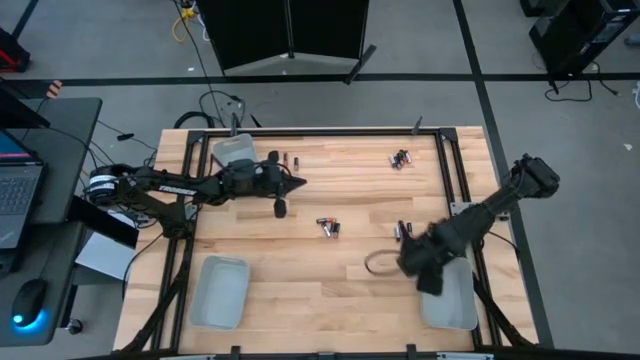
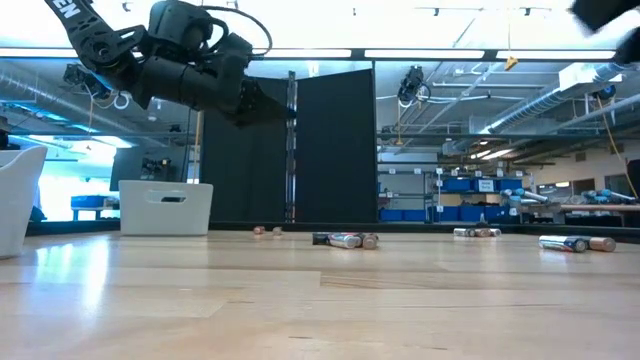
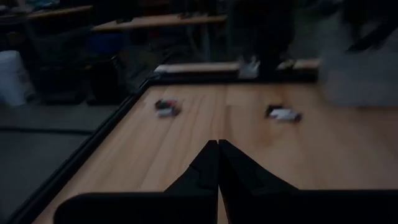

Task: Sort batteries
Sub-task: Put the black-brown battery into the bottom left gray bin

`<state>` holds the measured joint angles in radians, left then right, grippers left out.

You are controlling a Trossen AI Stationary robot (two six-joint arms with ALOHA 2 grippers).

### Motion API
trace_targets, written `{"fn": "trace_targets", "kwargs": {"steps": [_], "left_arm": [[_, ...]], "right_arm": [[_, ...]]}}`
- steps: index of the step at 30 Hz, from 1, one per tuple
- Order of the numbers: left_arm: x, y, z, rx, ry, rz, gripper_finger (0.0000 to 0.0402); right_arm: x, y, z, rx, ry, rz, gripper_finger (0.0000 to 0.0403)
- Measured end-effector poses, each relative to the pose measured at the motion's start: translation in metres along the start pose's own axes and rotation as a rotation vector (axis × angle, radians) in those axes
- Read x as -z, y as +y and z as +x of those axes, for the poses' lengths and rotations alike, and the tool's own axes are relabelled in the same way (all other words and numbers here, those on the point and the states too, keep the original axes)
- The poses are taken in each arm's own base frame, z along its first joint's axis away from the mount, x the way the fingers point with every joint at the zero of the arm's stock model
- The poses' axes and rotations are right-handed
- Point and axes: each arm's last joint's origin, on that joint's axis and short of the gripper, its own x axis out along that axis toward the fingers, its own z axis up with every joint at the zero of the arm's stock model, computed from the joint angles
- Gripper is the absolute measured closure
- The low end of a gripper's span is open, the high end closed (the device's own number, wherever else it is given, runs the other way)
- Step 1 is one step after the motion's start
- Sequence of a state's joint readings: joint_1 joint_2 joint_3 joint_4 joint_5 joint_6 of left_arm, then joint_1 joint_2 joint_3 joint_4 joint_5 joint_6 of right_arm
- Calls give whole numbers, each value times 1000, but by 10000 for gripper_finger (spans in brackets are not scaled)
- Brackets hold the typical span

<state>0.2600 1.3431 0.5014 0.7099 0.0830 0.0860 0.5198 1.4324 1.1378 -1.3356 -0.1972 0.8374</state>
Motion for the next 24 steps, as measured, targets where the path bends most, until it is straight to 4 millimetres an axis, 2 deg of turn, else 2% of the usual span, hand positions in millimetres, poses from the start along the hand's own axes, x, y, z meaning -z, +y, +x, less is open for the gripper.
{"fn": "trace_targets", "kwargs": {"steps": [4,6,13,17,21,24], "left_arm": [[-4,-2,0,63,-42,-11,389],[-4,-2,0,64,-45,-10,389],[-4,-2,0,64,-41,-10,389],[-3,-2,0,65,-33,-11,389],[-1,-2,0,63,-14,-12,389],[-1,-2,0,60,-9,-12,389]], "right_arm": [[-30,-32,2,65,-89,-47,376],[-46,-54,2,113,-134,-9,392],[-89,-149,2,192,-275,292,346],[-100,-199,5,203,-393,449,326],[-101,-233,12,199,-461,570,300],[-98,-247,20,193,-472,636,276]]}}
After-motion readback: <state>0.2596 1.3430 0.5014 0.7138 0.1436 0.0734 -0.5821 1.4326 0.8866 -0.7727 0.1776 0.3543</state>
